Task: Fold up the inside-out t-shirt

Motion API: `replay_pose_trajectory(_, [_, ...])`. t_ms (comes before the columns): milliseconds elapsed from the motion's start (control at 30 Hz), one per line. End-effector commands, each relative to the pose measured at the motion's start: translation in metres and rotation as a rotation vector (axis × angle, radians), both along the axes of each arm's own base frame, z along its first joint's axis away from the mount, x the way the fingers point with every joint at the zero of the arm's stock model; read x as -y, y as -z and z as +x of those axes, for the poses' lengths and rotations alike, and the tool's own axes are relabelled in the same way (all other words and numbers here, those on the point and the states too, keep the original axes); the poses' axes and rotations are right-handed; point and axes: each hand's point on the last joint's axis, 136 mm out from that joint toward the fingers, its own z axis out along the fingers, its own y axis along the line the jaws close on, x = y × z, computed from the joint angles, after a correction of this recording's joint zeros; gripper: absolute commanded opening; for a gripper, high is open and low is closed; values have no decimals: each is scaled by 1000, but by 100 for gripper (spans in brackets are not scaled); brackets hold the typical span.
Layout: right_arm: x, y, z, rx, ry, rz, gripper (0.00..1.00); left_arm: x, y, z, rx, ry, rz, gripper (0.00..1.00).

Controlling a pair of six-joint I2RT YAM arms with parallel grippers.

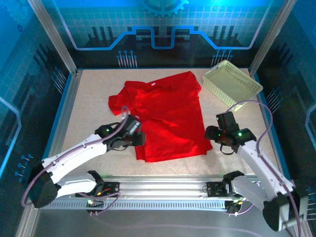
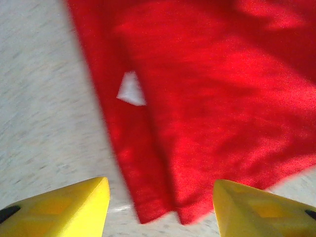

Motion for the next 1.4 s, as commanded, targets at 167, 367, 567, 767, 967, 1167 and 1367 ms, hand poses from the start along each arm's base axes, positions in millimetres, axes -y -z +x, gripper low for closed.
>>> replay_pose_trajectory(167, [-7,-8,-32,23,-31,45,70,111,42,-51,29,570,255,61])
replay_pose_trajectory(367, [-4,-5,-34,40,-18,43,72,141,60,-59,0,706,261,62])
replay_pose_trajectory(567, [1,-7,-33,92,20,52,73,139,81,-59,-30,751,338,62])
replay_pose_trajectory(767, [5,-10,-30,137,53,62,73,136,94,-49,-14,747,416,59])
replay_pose_trajectory(967, [2,-8,-26,134,44,64,74,129,106,-33,15,712,519,52])
replay_pose_trajectory(1167, [2,-4,-25,125,44,61,74,127,115,-33,-14,698,502,45])
replay_pose_trajectory(1367, [-1,0,-22,121,36,66,74,122,110,-27,14,657,511,32])
